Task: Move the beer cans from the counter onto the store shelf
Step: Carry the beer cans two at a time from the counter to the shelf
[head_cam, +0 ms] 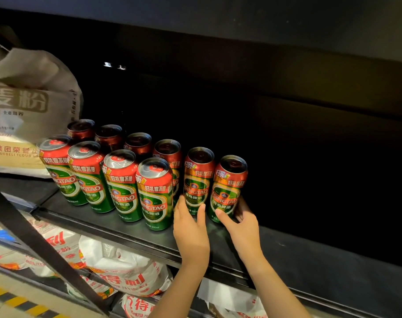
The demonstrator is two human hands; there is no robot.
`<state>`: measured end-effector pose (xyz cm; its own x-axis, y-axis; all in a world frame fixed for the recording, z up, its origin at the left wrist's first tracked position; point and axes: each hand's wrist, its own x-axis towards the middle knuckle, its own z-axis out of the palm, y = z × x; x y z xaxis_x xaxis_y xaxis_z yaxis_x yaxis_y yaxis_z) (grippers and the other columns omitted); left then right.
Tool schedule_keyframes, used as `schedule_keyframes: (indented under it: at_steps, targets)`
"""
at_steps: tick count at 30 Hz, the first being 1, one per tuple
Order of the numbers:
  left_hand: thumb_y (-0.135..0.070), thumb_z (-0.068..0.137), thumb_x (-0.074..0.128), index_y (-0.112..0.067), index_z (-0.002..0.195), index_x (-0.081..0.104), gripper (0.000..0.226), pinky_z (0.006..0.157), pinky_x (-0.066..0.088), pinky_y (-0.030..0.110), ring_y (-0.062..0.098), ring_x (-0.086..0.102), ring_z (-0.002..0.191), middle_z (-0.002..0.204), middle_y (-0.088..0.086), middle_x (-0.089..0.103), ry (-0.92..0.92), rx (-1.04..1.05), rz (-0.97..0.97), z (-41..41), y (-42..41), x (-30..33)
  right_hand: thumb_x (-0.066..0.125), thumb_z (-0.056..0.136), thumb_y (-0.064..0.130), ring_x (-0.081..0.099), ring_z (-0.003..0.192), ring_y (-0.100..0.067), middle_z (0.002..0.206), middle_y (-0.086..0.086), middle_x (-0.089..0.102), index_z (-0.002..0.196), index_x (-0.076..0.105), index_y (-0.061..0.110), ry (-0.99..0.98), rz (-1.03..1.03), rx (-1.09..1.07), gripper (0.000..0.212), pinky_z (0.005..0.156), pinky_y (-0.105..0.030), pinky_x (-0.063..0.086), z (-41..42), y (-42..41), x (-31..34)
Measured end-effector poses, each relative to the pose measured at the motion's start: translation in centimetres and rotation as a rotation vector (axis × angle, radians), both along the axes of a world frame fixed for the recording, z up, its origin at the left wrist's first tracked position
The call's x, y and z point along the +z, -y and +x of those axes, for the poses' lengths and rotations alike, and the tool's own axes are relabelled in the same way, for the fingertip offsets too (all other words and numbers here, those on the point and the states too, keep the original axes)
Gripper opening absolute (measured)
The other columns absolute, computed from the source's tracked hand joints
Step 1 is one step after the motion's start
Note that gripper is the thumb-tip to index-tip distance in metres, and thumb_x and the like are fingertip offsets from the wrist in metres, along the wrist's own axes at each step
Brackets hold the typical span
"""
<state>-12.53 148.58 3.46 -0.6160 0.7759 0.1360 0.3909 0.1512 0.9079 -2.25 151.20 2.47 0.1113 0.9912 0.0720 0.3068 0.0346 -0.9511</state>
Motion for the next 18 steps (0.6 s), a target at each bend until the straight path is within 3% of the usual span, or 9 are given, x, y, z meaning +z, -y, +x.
schedule_keyframes:
  at_steps: [5, 10, 12, 15, 18]
  targets:
    - [-0.03, 0.093, 0.053, -0.012, 0.145, 0.031, 0.059, 0.098, 0.023, 0.017, 0.019, 0.034, 0.135, 0.148, 0.006, 0.035, 0.003, -0.001, -0.005, 0.0, 0.2, -0.1, 0.078, 0.075, 0.034, 0.064, 0.088, -0.003, 0.094, 0.012, 0.066, 0.092, 0.057, 0.033, -0.001, 0.004, 0.013, 0.027, 0.074, -0.02, 0.05, -0.1, 0.2, 0.4]
    - [-0.021, 0.093, 0.053, -0.012, 0.148, 0.019, 0.066, 0.11, 0.026, 0.03, 0.021, 0.026, 0.14, 0.153, 0.007, 0.027, 0.017, -0.058, -0.048, -0.1, 0.6, -0.1, 0.076, 0.077, 0.034, 0.064, 0.094, -0.006, 0.102, 0.006, 0.068, 0.104, 0.059, 0.025, -0.009, -0.017, 0.034, 0.034, 0.083, -0.03, 0.054, -0.3, 0.3, 0.7]
    - [-0.021, 0.092, 0.055, -0.012, 0.15, 0.014, 0.072, 0.111, 0.027, 0.034, 0.022, 0.024, 0.141, 0.154, 0.007, 0.023, 0.059, -0.087, -0.091, -0.3, 0.9, 0.2, 0.076, 0.078, 0.031, 0.064, 0.099, -0.007, 0.105, 0.007, 0.067, 0.108, 0.057, 0.027, -0.011, -0.029, 0.062, 0.036, 0.082, -0.022, 0.053, -0.2, 0.5, 1.3]
    - [-0.02, 0.09, 0.058, -0.011, 0.148, 0.021, 0.069, 0.111, 0.03, 0.035, 0.021, 0.03, 0.138, 0.151, 0.006, 0.03, 0.156, -0.142, -0.12, -1.1, 1.7, 0.5, 0.075, 0.08, 0.026, 0.058, 0.107, 0.001, 0.112, 0.02, 0.06, 0.115, 0.05, 0.034, 0.05, -0.044, 0.113, 0.043, 0.08, -0.007, 0.045, 0.1, 1.4, 2.9]
    - [-0.018, 0.09, 0.059, -0.01, 0.14, 0.039, 0.055, 0.107, 0.036, 0.036, 0.02, 0.043, 0.13, 0.142, 0.004, 0.044, 0.198, -0.283, -0.186, -2.7, 2.7, 0.8, 0.068, 0.086, 0.027, 0.041, 0.128, -0.004, 0.135, 0.012, 0.046, 0.141, 0.038, 0.021, 0.214, -0.06, 0.003, 0.063, 0.1, -0.016, 0.03, 1.0, 3.4, 3.8]
